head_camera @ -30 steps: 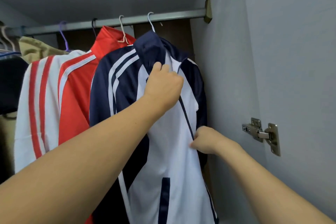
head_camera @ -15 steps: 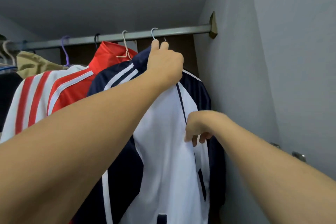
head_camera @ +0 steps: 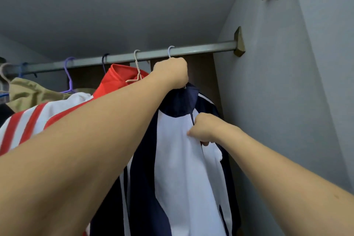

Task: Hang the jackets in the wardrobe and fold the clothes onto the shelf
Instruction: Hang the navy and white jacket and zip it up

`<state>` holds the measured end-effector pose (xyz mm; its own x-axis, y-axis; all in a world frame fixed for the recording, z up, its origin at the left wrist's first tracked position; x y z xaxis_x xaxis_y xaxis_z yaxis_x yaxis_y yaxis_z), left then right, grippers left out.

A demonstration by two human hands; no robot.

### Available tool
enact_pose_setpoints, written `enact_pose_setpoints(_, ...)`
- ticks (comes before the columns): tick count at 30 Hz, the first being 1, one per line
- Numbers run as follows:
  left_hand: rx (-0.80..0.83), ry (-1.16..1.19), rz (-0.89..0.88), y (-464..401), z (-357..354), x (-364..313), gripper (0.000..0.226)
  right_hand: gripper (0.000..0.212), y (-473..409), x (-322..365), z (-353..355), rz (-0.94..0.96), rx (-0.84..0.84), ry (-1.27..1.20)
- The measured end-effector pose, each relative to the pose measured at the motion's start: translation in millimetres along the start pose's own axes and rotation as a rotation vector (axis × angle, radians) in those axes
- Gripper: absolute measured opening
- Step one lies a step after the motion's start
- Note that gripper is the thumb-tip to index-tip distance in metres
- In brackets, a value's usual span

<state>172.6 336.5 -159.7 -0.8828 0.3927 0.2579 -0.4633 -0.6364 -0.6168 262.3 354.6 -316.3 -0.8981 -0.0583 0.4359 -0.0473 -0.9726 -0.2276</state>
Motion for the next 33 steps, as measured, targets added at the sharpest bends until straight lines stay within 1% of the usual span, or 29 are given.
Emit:
enact_pose_setpoints(2, 0.089, 0.037, -0.085, 0, -7, 6, 0.026, 0.020, -5, -1, 3, 0.022, 0.014, -0.045)
enact_pose_setpoints(4, 0.160, 0.001, -0.125, 7, -9, 17, 0.043, 0.024, -10, -6, 5, 0.054, 0.033, -0.134)
enact_pose_setpoints(5, 0.184, -0.027, -0.129, 11, -10, 24, 0.047, 0.025, -12, -8, 7, 0.070, 0.043, -0.175)
enact_pose_setpoints(7, 0.196, -0.073, -0.150, 19, -11, 34, 0.041, 0.025, -16, -9, 10, 0.101, 0.063, -0.223)
enact_pose_setpoints(10, 0.149, -0.086, -0.234, 24, -6, 31, 0.036, 0.024, -18, -4, 14, 0.151, 0.074, -0.295)
enact_pose_setpoints(11, 0.182, -0.047, -0.237, 24, -5, 28, 0.037, 0.021, -18, -2, 16, 0.164, 0.056, -0.331)
enact_pose_setpoints(13, 0.354, 0.012, -0.174, 27, -12, 24, 0.047, 0.018, -17, 1, 22, 0.170, 0.008, -0.382)
enact_pose_setpoints(14, 0.435, -0.011, -0.145, 29, -17, 24, 0.052, 0.019, -17, 2, 23, 0.169, -0.011, -0.397)
enact_pose_setpoints(15, 0.470, -0.059, -0.136, 29, -21, 24, 0.050, 0.020, -18, 3, 24, 0.171, -0.026, -0.411)
enact_pose_setpoints(16, 0.456, -0.098, -0.143, 28, -22, 23, 0.043, 0.020, -18, 3, 24, 0.174, -0.042, -0.422)
enact_pose_setpoints(18, 0.354, -0.126, -0.177, 25, -22, 23, 0.028, 0.028, -18, 4, 26, 0.178, -0.092, -0.401)
enact_pose_setpoints(19, 0.311, -0.109, -0.190, 25, -23, 23, 0.024, 0.032, -18, 4, 27, 0.174, -0.121, -0.376)
enact_pose_setpoints(21, 0.252, -0.064, -0.218, 27, -26, 22, 0.020, 0.031, -16, 3, 33, 0.169, -0.183, -0.328)
enact_pose_setpoints(23, 0.188, -0.082, -0.245, 31, -25, 19, 0.019, 0.025, -12, 3, 42, 0.166, -0.256, -0.270)
enact_pose_setpoints(24, 0.144, -0.111, -0.258, 34, -23, 17, 0.020, 0.026, -10, 4, 47, 0.165, -0.291, -0.226)
enact_pose_setpoints(26, 0.019, -0.169, -0.289, 40, -16, 14, 0.023, 0.039, -6, 6, 55, 0.165, -0.348, -0.160)
enact_pose_setpoints(28, -0.157, -0.176, -0.302, 42, -6, 12, 0.023, 0.050, -2, 12, 63, 0.174, -0.370, -0.113)
enact_pose_setpoints(29, -0.230, -0.167, -0.290, 42, -1, 12, 0.025, 0.051, 0, 16, 68, 0.173, -0.368, -0.082)
enact_pose_setpoints(30, -0.267, -0.155, -0.278, 41, 3, 12, 0.028, 0.050, 3, 21, 74, 0.160, -0.359, -0.048)
enact_pose_setpoints(31, -0.263, -0.142, -0.271, 39, 5, 11, 0.029, 0.050, 6, 25, 82, 0.133, -0.344, -0.014)
enact_pose_setpoints(33, -0.188, -0.104, -0.254, 32, 11, 12, 0.030, 0.054, 15, 33, 101, 0.065, -0.289, 0.043)
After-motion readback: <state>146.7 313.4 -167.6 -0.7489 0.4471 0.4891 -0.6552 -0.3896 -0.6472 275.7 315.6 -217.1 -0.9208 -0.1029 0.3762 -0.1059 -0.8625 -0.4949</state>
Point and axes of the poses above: each hand's wrist, its own y-axis away from the middle knuckle, its own z-axis out of the back of the hand, x = y × z, the point moved 7 cm from there along -y, towards the middle knuckle, and after that the axes turned 14 degrees about x, right-handed, at the moved point
